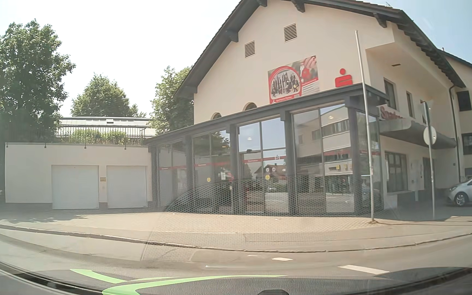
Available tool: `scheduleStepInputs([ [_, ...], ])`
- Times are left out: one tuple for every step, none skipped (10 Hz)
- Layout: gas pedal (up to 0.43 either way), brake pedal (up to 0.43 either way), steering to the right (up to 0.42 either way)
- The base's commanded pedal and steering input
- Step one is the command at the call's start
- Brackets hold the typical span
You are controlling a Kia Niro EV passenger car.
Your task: Follow the waypoints while adhering to traffic rules and regulations
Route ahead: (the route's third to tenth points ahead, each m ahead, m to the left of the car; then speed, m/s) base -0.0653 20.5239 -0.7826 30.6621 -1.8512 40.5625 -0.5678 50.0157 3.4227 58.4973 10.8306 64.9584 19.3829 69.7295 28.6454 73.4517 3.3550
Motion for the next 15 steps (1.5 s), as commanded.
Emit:
scheduleStepInputs([
  [0.067, 0.0, -0.426],
  [0.067, 0.0, -0.464],
  [0.067, 0.0, -0.496],
  [0.067, 0.0, -0.519],
  [0.067, 0.0, -0.545],
  [0.087, 0.0, -0.57],
  [0.087, 0.0, -0.591],
  [0.087, 0.0, -0.605],
  [0.087, 0.0, -0.621],
  [0.087, 0.0, -0.634],
  [0.087, 0.0, -0.637],
  [0.087, 0.0, -0.649],
  [0.087, 0.0, -0.675],
  [0.087, 0.0, -0.699],
  [0.087, 0.0, -0.721],
])
